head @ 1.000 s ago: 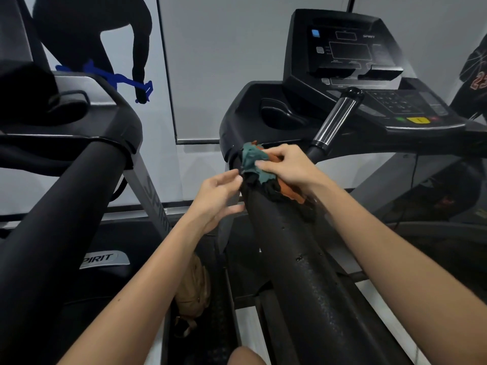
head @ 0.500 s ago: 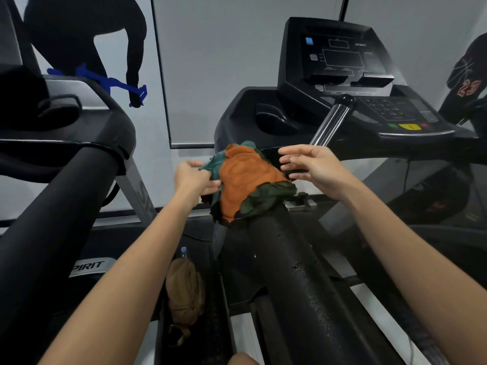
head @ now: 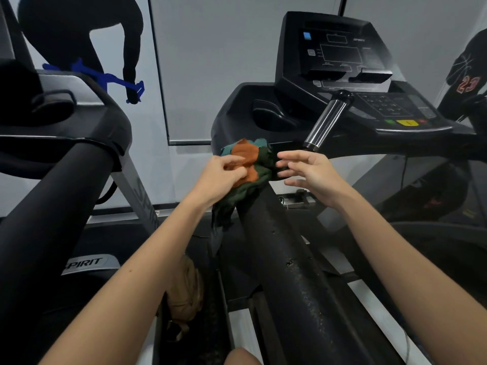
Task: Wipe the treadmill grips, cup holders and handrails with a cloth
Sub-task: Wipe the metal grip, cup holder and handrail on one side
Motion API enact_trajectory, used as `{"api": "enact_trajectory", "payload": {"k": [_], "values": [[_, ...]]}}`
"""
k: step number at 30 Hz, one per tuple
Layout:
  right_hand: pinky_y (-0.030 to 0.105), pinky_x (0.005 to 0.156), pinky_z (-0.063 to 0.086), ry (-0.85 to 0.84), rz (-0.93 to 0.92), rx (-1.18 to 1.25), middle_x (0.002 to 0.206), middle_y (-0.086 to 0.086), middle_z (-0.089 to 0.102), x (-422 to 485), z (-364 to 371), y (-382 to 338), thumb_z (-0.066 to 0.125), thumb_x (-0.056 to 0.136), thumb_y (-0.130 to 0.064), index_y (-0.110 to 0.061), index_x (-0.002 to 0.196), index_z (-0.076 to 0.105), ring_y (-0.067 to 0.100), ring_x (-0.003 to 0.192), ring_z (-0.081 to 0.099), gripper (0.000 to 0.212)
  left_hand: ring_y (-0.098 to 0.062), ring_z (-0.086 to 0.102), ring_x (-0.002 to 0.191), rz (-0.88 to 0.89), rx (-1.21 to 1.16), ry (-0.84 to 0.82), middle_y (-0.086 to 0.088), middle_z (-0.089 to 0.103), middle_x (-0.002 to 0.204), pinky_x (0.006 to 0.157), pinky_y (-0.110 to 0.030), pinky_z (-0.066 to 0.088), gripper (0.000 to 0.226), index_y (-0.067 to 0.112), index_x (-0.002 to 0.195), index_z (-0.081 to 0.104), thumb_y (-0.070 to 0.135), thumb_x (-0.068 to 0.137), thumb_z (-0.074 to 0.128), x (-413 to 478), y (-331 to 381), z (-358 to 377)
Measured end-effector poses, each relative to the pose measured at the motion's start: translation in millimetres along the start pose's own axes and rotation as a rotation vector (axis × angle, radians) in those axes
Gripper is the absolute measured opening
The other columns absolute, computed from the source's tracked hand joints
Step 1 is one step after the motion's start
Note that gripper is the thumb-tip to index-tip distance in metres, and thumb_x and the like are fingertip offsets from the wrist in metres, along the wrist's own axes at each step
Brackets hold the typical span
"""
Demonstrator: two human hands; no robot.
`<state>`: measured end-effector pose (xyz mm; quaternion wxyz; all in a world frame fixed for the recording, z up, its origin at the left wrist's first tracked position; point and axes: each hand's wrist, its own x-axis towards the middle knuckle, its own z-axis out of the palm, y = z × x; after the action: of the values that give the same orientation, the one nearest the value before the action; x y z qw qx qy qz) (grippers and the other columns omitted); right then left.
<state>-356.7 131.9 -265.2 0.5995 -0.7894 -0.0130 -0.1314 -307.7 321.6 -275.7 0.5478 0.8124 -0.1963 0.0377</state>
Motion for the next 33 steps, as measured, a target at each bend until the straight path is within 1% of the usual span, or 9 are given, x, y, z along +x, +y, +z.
{"api": "enact_trajectory", "payload": {"k": [3,6,13,16,22,25,27,30,33], "values": [[0.025,0.071,0.055,-0.014,0.015,-0.008,0.106,0.005,0.065,0.9,6.3,2.5,0.044,0.096,-0.005,-0.015,0.113,0.061,0.014,0.090,0.064,0.026,-0.013,0.059,0.082,-0.015,-0.076,0.040,-0.004,0.061,0.105,0.073,-0.022,0.048,0.032,0.010,0.118,0.059,0.004,0.087,0.054,-21.0,-19.5,0.5],[0.026,0.069,0.054,-0.074,0.069,-0.010,0.114,0.010,0.064,1.2,17.8,4.5,0.046,0.096,-0.010,-0.010,0.118,0.060,0.020,0.097,0.062,0.026,-0.016,0.059,0.102,0.071,0.041,0.072,-0.004,0.061,0.116,0.091,-0.028,0.047,0.034,0.011,0.118,0.062,0.000,0.087,0.051,-18.3,-26.6,2.6],[0.011,0.051,0.046,-0.085,0.069,0.030,0.105,0.005,0.061,-1.8,33.7,2.8,0.049,0.095,-0.009,-0.003,0.125,0.054,0.005,0.082,0.058,0.031,-0.018,0.044,0.121,0.122,0.228,0.074,-0.009,0.041,0.130,0.090,-0.005,0.023,0.044,0.009,0.132,0.050,-0.002,0.092,0.038,28.9,-12.8,9.8],[0.010,0.050,0.045,-0.078,0.075,0.039,0.105,0.003,0.062,-4.5,34.5,3.8,0.050,0.095,-0.010,-0.003,0.127,0.053,0.003,0.082,0.059,0.033,-0.017,0.055,0.088,0.029,0.048,0.109,-0.006,0.058,0.102,0.068,-0.008,0.043,0.040,0.009,0.123,0.058,-0.003,0.090,0.039,22.2,-30.2,5.9],[0.011,0.052,0.046,-0.075,0.087,0.053,0.112,0.006,0.062,-5.9,33.7,4.3,0.052,0.094,-0.012,-0.004,0.128,0.053,0.007,0.088,0.061,0.035,-0.006,0.048,0.051,-0.197,-0.338,0.085,0.000,0.057,0.065,0.043,-0.010,0.037,0.037,0.010,0.121,0.058,0.001,0.095,0.035,-24.3,-50.5,20.5],[0.011,0.053,0.047,-0.083,0.088,0.067,0.108,0.004,0.063,-4.5,32.7,6.3,0.052,0.094,-0.012,-0.004,0.127,0.053,0.006,0.087,0.061,0.035,-0.019,0.062,0.087,-0.164,-0.336,0.114,-0.020,0.060,0.109,0.072,-0.019,0.049,0.041,0.021,0.134,0.050,0.010,0.097,0.037,-14.6,-42.4,15.6],[0.012,0.058,0.048,-0.086,0.080,0.049,0.104,0.001,0.064,-3.1,32.2,6.8,0.054,0.093,-0.012,-0.005,0.127,0.054,0.005,0.087,0.062,0.035,-0.020,0.052,0.113,-0.056,-0.177,0.116,-0.008,0.051,0.123,0.092,-0.024,0.041,0.036,0.019,0.130,0.054,0.015,0.095,0.045,-2.0,-36.1,9.5],[0.016,0.071,0.049,-0.087,0.063,-0.005,0.108,0.000,0.063,0.8,30.9,7.4,0.056,0.092,-0.015,-0.006,0.127,0.054,0.003,0.088,0.062,0.037,-0.016,0.045,0.122,0.104,0.152,0.029,-0.003,0.047,0.124,0.102,-0.018,0.028,0.032,0.015,0.122,0.061,0.015,0.090,0.054,24.6,-13.6,3.9],[0.029,0.090,0.047,-0.088,0.063,0.003,0.114,0.005,0.062,2.2,30.0,9.8,0.058,0.090,-0.016,-0.006,0.128,0.053,0.008,0.094,0.061,0.039,-0.022,0.040,0.127,0.177,0.454,-0.091,-0.006,0.047,0.131,0.113,-0.035,0.023,0.031,0.018,0.119,0.064,0.015,0.091,0.051,47.9,6.7,3.5]]}}
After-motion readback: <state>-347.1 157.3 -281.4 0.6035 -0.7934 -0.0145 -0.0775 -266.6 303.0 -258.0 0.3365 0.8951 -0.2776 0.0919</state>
